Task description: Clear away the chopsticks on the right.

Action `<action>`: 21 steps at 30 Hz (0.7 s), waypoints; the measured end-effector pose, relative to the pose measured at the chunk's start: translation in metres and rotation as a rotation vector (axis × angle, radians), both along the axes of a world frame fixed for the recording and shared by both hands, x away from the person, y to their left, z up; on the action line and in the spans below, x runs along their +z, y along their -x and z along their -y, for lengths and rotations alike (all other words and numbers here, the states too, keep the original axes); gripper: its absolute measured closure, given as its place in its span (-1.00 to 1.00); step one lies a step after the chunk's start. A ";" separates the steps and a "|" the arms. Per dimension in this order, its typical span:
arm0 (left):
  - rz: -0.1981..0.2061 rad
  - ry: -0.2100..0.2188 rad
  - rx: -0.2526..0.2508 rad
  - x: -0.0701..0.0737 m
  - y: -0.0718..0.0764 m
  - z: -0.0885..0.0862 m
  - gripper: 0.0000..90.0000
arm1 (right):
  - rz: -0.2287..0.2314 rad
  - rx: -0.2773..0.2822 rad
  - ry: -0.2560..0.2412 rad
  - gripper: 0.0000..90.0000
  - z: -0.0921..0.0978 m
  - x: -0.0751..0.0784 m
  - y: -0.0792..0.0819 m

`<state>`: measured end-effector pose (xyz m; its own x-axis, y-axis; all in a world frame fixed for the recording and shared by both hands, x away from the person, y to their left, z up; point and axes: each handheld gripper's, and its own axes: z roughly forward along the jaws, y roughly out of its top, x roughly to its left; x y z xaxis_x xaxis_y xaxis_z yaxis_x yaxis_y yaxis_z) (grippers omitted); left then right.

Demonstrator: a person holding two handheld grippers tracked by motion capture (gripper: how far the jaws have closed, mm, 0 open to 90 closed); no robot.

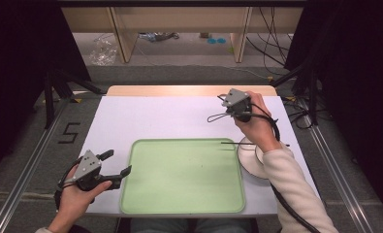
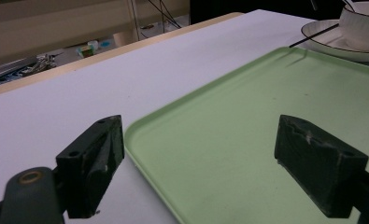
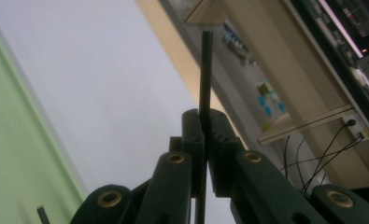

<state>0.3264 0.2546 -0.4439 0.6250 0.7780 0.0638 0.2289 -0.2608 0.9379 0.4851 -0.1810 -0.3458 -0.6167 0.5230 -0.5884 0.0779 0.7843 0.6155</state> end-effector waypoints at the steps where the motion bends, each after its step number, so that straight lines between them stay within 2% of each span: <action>1: 0.001 0.002 -0.001 0.000 0.000 0.000 -0.65 | 0.011 -0.010 -0.033 0.95 0.001 0.002 0.001; 3: 0.002 0.004 -0.001 0.000 0.000 0.000 -0.65 | 0.021 -0.010 -0.067 0.95 0.003 0.004 0.002; 4: -0.002 0.002 0.003 0.000 0.000 0.000 -0.65 | 0.040 -0.022 -0.102 0.95 0.005 0.006 0.003; 5: -0.005 0.016 0.004 -0.001 0.000 0.001 -0.65 | 0.039 -0.023 -0.124 0.95 0.006 0.007 0.004; 9: -0.003 0.003 0.003 0.000 0.000 0.000 -0.65 | 0.058 -0.035 -0.209 0.95 0.011 0.011 0.006; 11: 0.006 0.015 -0.010 -0.001 -0.001 0.000 -0.65 | 0.071 -0.044 -0.268 0.95 0.013 0.014 0.007; 12: -0.004 0.025 0.001 -0.001 0.000 0.001 -0.65 | 0.069 -0.046 -0.299 0.95 0.014 0.016 0.008; 13: 0.001 0.013 -0.003 0.000 0.000 0.000 -0.65 | 0.078 -0.049 -0.327 0.95 0.015 0.017 0.009; 18: 0.002 0.013 -0.005 0.000 0.000 0.000 -0.65 | 0.056 -0.063 -0.466 0.95 0.019 0.017 0.010; 19: 0.006 0.013 -0.010 0.000 0.000 0.000 -0.65 | 0.056 -0.063 -0.466 0.95 0.019 0.017 0.010; 21: 0.006 0.014 -0.010 0.000 0.000 0.000 -0.65 | 0.050 -0.066 -0.501 0.95 0.019 0.017 0.010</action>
<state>0.3268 0.2543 -0.4442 0.6327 0.7723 0.0570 0.2205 -0.2503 0.9427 0.4752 -0.2004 -0.3284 -0.5500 0.7856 -0.2833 0.0782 0.3862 0.9191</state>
